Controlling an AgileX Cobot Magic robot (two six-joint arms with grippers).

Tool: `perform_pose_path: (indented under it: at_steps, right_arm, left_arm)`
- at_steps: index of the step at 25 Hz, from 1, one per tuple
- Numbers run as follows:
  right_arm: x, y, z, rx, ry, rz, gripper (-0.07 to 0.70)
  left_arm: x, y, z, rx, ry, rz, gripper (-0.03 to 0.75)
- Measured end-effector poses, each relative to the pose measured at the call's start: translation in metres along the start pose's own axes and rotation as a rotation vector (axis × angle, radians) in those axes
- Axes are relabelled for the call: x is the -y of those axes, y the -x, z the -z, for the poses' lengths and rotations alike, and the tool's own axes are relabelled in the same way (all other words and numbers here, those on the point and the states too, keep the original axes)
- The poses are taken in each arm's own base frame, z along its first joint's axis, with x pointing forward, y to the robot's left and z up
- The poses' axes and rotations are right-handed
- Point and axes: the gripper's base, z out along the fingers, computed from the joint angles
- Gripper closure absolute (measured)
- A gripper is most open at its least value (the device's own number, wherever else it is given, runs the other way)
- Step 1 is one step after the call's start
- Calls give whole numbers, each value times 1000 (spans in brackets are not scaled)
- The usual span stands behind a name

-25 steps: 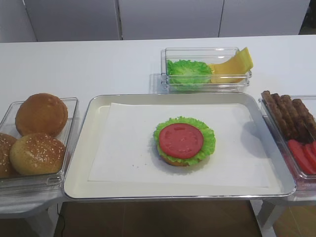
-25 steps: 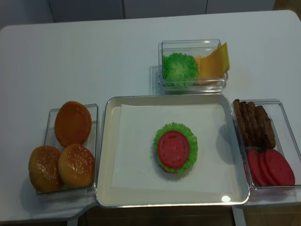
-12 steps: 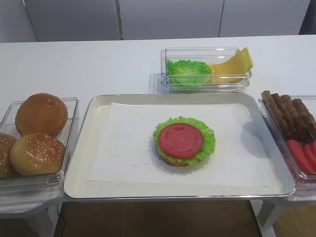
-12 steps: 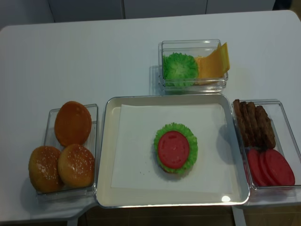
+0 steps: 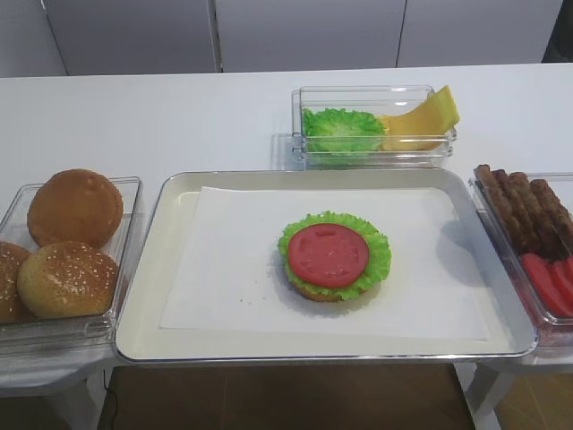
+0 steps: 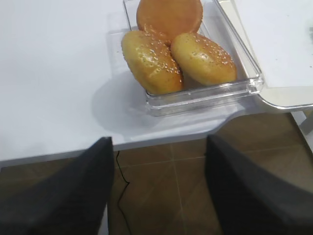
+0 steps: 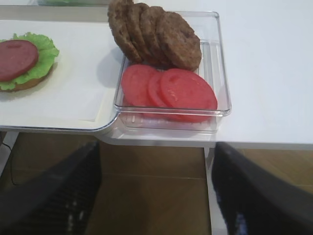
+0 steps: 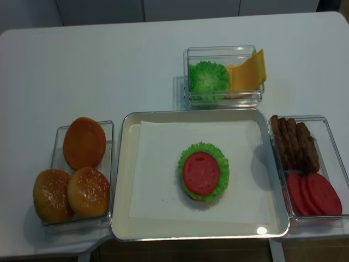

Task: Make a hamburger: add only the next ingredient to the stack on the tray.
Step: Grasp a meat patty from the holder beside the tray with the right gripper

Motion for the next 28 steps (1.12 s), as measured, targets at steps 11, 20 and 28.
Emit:
perform_pose_path:
  at_steps: [11,20,28]
  right_arm:
    - [-3,37,8,53,10,-62,101]
    - [-5,114,-26,-4,28,-73,101]
    - [-5,172,-77,-169,40,-83,101]
  left_arm:
    - [0,0,0,0,0,0,274]
    - [0,0,0,0,0,0,274]
    - [0,0,0,0,0,0,274]
